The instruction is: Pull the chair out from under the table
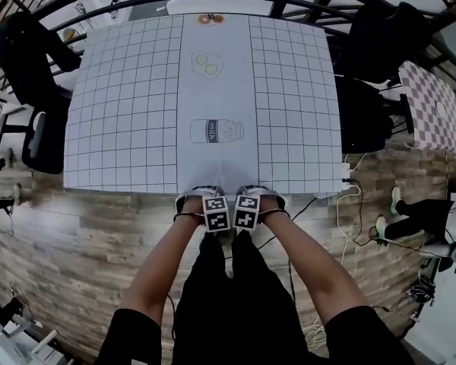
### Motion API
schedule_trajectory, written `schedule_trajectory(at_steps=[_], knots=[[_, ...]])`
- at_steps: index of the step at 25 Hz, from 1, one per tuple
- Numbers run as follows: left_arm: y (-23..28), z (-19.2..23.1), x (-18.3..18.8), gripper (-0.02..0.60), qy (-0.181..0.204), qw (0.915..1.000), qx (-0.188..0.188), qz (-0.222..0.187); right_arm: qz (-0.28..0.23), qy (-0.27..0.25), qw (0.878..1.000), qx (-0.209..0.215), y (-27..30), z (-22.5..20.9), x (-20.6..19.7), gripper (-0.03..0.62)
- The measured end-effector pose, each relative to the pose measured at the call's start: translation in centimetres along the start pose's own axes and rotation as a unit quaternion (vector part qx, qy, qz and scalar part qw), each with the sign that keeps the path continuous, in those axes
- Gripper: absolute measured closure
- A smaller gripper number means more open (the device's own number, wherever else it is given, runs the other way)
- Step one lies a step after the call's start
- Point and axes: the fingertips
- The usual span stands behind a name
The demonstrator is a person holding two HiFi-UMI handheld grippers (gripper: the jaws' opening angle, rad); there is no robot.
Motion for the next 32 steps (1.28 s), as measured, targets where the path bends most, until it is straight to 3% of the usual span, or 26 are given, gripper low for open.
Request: schedule_trajectory(at_steps=[6,10,16,27,32], knots=[[0.3,0.4,0.0,0.455,-0.014,0.9999,-0.003,0.0,0.0,0.003,1.0,0.009,0.0,-0.1,0.0,0.466],[0.4,0.5,-0.1,0.482,-0.022,0.9997,-0.004,0.004,0.0,0.006,1.0,-0.01,0.1,-0.2,0.0,0.488],[0.3,0.5,-0.2,0.502,-0.001,0.9994,0.032,0.011,0.0,-0.027,0.998,-0.064,0.0,-0.3,0.0,0.537],[0.3,-1.0,0.1,0.5,-0.028,0.9992,0.028,0.003,0.004,-0.038,0.997,-0.062,0.0,0.8,-0.3,0.525],[0.4,-2.6,0.2,0.503,-0.017,0.9991,0.039,0.005,0.003,-0.038,0.997,-0.061,0.1,2.4,-0.4,0.525]])
Point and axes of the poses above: the fingertips, and each gripper's own axes: y forward along the fingers, z to its left, x out of its top, and after that the axes turned 6 degrees about y, right-handed
